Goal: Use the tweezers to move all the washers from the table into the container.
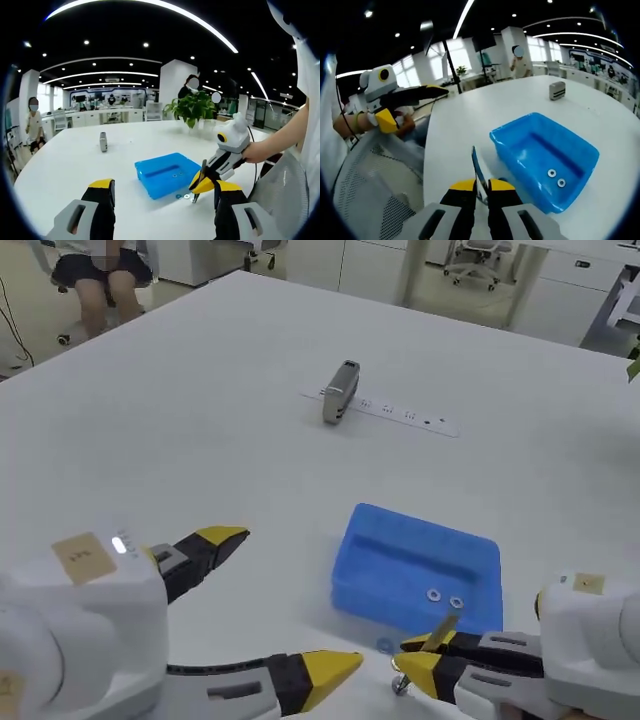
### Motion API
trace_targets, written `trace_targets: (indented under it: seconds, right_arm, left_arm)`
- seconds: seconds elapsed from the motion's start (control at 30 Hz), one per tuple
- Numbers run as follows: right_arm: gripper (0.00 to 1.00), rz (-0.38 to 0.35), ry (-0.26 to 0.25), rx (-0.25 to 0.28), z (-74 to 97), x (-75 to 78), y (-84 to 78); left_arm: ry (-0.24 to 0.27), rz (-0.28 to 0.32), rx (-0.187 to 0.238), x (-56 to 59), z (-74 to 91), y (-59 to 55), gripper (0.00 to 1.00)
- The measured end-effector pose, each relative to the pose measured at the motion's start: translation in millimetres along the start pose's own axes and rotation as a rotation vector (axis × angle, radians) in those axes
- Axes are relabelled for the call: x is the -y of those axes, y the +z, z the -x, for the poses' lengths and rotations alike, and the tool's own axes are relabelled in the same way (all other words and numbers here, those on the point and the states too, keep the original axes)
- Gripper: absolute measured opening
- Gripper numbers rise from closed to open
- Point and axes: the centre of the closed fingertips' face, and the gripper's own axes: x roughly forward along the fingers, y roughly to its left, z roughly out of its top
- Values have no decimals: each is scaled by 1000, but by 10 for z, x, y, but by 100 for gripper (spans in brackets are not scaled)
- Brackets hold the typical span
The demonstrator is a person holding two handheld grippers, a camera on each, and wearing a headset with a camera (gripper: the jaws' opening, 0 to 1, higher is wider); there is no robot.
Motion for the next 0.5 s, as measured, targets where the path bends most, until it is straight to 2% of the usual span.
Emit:
trace_targets:
  seconds: [0.23, 0.37, 0.5]
  right_arm:
    - [5, 109, -6, -8, -20, -103, -14]
    - [3, 220, -30, -35, -11, -55, -51]
    - [3, 239, -39, -41, -16, -48, -61]
  left_arm:
    - [0, -4, -5, -6, 0, -12, 82]
    - [0, -2, -5, -5, -1, -11, 82]
    - [0, 0, 0, -6, 0, -1, 82]
